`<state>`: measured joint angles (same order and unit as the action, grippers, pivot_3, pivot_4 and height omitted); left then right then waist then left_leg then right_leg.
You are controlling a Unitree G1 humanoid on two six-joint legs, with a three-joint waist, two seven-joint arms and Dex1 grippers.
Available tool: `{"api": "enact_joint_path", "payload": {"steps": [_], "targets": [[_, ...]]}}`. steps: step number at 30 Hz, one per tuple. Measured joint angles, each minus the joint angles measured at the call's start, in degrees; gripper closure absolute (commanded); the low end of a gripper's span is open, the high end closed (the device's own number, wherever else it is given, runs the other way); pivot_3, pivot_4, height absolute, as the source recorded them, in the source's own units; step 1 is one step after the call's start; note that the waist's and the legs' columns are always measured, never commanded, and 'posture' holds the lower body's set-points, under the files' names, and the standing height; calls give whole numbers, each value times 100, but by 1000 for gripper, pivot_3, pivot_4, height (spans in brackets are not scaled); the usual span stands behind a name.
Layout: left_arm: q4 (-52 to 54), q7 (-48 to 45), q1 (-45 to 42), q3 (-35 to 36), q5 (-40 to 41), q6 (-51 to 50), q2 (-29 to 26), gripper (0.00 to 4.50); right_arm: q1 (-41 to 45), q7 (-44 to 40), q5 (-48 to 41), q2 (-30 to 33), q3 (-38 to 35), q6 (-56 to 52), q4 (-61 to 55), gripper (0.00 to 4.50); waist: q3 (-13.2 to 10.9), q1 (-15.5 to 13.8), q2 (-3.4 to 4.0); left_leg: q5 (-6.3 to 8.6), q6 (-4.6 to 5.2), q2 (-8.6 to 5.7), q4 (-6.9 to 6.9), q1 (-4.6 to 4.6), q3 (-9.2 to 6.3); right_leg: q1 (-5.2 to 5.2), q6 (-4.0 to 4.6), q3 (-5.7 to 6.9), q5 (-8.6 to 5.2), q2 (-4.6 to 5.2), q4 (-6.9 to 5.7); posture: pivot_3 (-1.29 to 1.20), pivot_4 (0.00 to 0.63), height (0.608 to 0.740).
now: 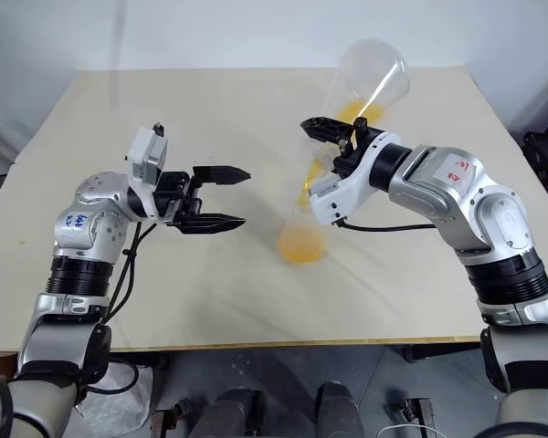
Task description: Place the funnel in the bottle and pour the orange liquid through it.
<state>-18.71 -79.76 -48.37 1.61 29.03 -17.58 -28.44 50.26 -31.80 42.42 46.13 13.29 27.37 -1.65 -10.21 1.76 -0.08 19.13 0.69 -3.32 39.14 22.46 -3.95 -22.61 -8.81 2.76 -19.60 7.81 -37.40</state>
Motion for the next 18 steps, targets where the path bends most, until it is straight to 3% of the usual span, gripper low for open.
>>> {"api": "enact_joint_path", "payload": {"steps": [18], "targets": [[-1,-2,0,-35,-1,-7,-5,0,0,0,36,-24,0,21,5,2021,0,1,0,0,0,0,0,0,0,0,0,0,0,0,0,0,150,740]]}}
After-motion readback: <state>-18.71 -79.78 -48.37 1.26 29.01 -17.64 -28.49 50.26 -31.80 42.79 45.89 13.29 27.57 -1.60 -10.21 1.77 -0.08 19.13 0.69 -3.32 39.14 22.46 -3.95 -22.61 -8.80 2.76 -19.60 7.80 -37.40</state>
